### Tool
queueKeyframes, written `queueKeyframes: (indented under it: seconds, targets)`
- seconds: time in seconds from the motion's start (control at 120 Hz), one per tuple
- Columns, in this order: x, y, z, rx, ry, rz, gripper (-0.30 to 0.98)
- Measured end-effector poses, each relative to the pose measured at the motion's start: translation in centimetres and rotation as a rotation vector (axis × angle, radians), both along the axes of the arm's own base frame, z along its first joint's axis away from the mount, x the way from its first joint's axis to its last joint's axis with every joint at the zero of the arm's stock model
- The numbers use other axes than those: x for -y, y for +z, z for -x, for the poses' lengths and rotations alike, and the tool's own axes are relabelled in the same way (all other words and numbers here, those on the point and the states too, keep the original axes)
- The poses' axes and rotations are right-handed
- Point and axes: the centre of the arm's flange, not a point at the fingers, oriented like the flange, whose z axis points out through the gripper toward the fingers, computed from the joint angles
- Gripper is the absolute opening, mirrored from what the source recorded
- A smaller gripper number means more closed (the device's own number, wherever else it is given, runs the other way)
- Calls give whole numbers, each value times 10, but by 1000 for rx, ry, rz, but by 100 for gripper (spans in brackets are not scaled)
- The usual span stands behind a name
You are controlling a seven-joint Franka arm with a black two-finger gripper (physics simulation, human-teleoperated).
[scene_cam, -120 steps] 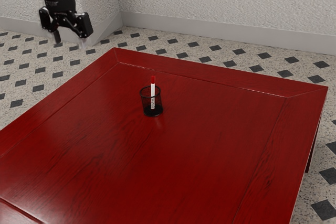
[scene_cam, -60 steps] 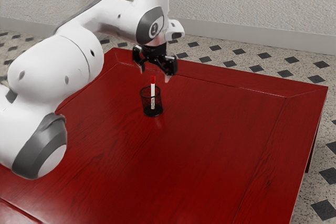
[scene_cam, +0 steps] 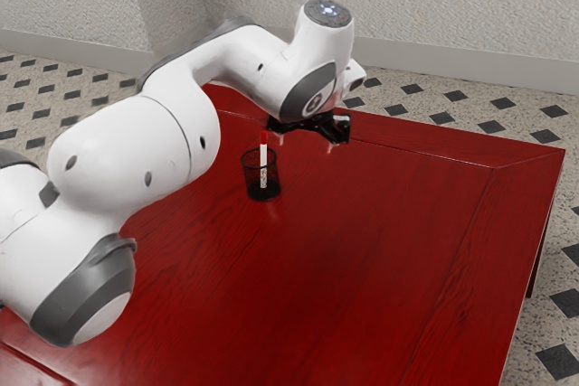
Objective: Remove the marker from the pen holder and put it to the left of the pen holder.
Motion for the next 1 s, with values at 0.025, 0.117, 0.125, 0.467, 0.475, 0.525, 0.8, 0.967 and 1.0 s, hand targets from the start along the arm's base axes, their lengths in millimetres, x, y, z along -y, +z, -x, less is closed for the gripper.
queueKeyframes:
  seconds: [0.025,0.117,0.125,0.467,0.475,0.525,0.8,0.967,1.0]
  targets:
    - [3,-6,-5,21,2,1,69]
    - [5,-17,-22,134,24,11,68]
    - [3,-19,-24,144,31,8,68]
    - [-21,-52,-40,410,302,2,69]
    - [-19,-53,-40,412,305,5,69]
    - [-11,-55,-37,427,324,25,69]
    - [-22,-47,-84,436,399,149,69]
    - [-35,-73,-95,481,378,157,59]
    - [-40,-76,-96,488,379,153,57]
